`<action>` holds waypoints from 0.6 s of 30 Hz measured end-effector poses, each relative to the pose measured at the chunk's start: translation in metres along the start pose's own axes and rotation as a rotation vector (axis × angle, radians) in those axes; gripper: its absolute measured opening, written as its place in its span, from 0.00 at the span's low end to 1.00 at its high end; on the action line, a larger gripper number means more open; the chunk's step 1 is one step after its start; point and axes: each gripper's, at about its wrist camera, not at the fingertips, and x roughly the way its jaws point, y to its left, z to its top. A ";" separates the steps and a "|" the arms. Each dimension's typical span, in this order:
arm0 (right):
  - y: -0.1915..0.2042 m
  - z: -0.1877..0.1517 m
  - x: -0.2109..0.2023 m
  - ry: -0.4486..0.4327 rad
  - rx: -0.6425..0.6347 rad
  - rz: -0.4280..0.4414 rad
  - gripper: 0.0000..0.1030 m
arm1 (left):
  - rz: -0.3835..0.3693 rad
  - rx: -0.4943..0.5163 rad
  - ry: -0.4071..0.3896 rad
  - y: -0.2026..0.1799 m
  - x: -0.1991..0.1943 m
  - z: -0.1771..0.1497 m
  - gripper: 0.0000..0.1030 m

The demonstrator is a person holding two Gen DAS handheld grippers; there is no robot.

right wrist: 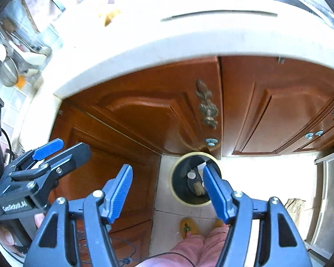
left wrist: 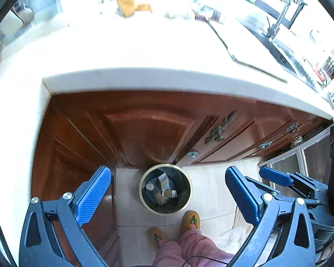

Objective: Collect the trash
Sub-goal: 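Raise both tools back toward the remaining trash on the counter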

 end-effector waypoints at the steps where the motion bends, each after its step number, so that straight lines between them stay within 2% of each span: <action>1: 0.003 0.002 -0.004 -0.009 0.001 0.004 0.66 | 0.003 -0.002 -0.012 0.001 -0.010 0.005 0.99; 5: 0.019 0.013 -0.041 -0.071 -0.002 -0.013 0.75 | 0.007 -0.011 -0.056 0.002 -0.047 0.028 0.99; 16: 0.059 0.070 -0.138 -0.273 0.015 0.009 0.80 | 0.012 0.027 -0.235 -0.013 -0.146 0.097 0.99; 18: 0.067 0.082 -0.153 -0.316 0.006 -0.020 0.80 | 0.015 0.028 -0.259 -0.014 -0.159 0.109 0.99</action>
